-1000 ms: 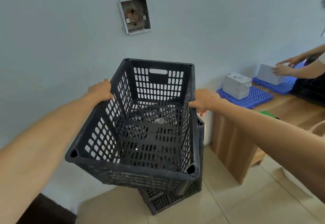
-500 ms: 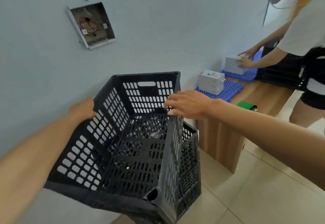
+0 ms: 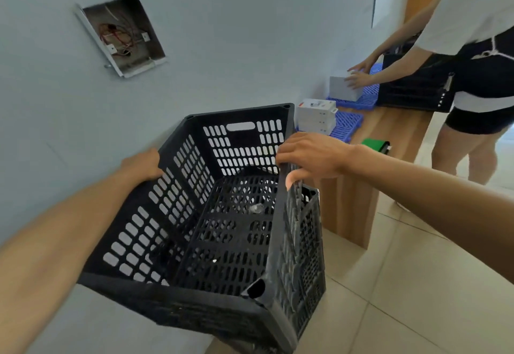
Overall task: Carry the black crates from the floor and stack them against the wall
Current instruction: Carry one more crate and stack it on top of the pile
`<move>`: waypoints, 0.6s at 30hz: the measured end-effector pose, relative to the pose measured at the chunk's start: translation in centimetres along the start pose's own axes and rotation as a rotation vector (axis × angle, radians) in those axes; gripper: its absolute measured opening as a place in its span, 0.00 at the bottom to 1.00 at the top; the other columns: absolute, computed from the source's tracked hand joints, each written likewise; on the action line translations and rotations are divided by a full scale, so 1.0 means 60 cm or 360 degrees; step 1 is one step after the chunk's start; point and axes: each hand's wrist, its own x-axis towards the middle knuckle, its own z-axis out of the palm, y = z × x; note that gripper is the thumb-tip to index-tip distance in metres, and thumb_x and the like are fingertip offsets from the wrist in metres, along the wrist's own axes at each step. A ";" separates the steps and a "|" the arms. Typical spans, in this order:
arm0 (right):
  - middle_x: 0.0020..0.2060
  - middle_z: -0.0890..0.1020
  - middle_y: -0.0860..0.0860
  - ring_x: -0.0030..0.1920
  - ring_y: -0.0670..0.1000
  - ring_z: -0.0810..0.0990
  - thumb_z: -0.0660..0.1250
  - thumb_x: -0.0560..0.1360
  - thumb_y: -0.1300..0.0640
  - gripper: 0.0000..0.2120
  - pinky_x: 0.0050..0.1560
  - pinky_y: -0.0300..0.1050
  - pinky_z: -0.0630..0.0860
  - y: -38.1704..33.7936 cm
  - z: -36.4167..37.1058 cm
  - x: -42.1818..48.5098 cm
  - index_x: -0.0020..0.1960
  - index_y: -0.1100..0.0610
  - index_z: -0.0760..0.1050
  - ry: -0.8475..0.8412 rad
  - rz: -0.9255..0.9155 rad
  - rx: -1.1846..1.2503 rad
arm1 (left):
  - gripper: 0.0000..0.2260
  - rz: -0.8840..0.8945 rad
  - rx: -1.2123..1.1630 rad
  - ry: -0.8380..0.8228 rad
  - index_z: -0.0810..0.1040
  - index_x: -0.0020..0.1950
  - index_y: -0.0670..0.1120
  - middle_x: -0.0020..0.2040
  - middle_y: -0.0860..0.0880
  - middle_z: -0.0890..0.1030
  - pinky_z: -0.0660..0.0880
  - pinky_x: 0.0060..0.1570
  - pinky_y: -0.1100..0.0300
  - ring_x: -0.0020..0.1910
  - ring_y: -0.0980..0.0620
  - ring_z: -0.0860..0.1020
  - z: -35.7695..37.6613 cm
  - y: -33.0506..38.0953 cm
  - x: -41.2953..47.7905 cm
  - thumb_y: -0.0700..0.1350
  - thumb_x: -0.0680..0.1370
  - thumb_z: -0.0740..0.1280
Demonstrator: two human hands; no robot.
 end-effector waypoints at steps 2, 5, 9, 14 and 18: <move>0.48 0.79 0.49 0.50 0.51 0.79 0.44 0.74 0.28 0.35 0.59 0.50 0.74 -0.023 0.004 -0.007 0.55 0.54 0.74 0.0106 0.0054 0.0011 | 0.19 0.0055 0.0013 0.0054 0.68 0.62 0.40 0.56 0.42 0.77 0.72 0.45 0.53 0.54 0.42 0.77 0.000 0.016 0.013 0.48 0.77 0.67; 0.44 0.78 0.48 0.45 0.51 0.77 0.53 0.74 0.29 0.29 0.51 0.49 0.75 -0.054 0.007 -0.009 0.51 0.54 0.74 0.0235 0.0164 -0.0001 | 0.14 0.0163 0.0086 0.0227 0.68 0.61 0.38 0.57 0.39 0.77 0.71 0.44 0.53 0.54 0.40 0.77 0.003 0.048 0.038 0.43 0.78 0.64; 0.45 0.78 0.48 0.45 0.51 0.77 0.50 0.73 0.27 0.33 0.48 0.48 0.74 -0.074 0.004 0.011 0.54 0.53 0.75 0.0208 0.0288 -0.0065 | 0.17 0.0212 0.0219 0.0337 0.68 0.66 0.37 0.63 0.38 0.73 0.74 0.53 0.46 0.61 0.39 0.73 0.005 0.060 0.067 0.42 0.79 0.63; 0.48 0.78 0.49 0.48 0.51 0.75 0.50 0.73 0.28 0.32 0.47 0.48 0.74 -0.073 -0.002 0.025 0.57 0.53 0.75 0.0135 0.0359 -0.0045 | 0.26 0.0232 0.0271 0.0243 0.60 0.75 0.39 0.72 0.39 0.64 0.69 0.64 0.43 0.69 0.38 0.65 -0.007 0.078 0.068 0.48 0.80 0.62; 0.51 0.77 0.49 0.52 0.51 0.74 0.50 0.74 0.27 0.34 0.49 0.49 0.75 -0.079 0.001 0.038 0.60 0.53 0.74 0.0078 0.0365 -0.0024 | 0.29 0.0321 0.0191 0.0182 0.56 0.78 0.45 0.76 0.41 0.61 0.66 0.68 0.43 0.73 0.39 0.62 -0.019 0.118 0.038 0.52 0.81 0.60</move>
